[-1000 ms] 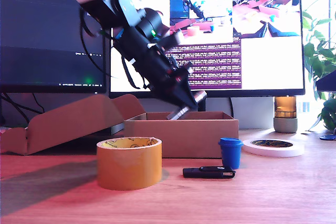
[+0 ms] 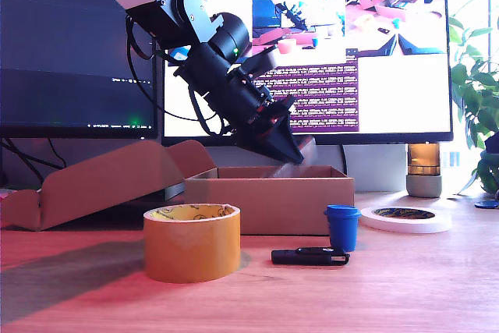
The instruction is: Pick up the laser pointer and place it inside the cardboard box
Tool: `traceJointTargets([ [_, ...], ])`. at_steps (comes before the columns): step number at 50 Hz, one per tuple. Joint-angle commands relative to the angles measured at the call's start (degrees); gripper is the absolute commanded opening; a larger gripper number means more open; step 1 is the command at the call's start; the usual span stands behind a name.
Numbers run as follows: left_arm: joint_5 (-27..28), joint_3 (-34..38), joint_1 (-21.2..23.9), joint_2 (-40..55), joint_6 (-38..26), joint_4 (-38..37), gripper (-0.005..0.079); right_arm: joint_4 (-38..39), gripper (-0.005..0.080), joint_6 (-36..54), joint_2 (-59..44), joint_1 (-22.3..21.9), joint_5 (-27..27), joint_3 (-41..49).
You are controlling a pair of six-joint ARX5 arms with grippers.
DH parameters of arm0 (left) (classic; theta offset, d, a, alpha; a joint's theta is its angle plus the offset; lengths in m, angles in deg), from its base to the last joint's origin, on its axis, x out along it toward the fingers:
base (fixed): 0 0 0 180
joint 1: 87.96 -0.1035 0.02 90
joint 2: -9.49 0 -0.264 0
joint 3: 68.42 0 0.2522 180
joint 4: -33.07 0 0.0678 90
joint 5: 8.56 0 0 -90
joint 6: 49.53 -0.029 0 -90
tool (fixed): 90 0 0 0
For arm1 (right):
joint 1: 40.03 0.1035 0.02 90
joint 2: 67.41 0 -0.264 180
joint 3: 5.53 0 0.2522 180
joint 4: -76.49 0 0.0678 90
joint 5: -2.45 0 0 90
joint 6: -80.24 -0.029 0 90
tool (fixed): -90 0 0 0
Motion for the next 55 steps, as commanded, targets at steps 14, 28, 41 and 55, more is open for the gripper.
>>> traceJointTargets([
  [14,0.0,-0.5,-0.2,-1.5,0.1,-1.0,-0.0021,1.3,-0.0011,0.0,-0.2,0.1,5.6,0.7],
  [28,0.0,-0.5,-1.2,-7.1,2.1,-3.1,-0.0021,4.2,-0.0011,-0.2,-0.1,-0.2,8.7,0.7],
  [41,-2.3,-0.5,-3.1,-11.5,3.5,-6.1,-0.0021,4.5,-0.0011,-0.4,-0.1,-2.0,10.8,0.7],
  [55,-6.0,-0.5,-3.8,-18.4,3.9,-10.5,-0.0021,4.5,-0.0011,-0.2,-0.1,-2.9,10.8,0.7],
])
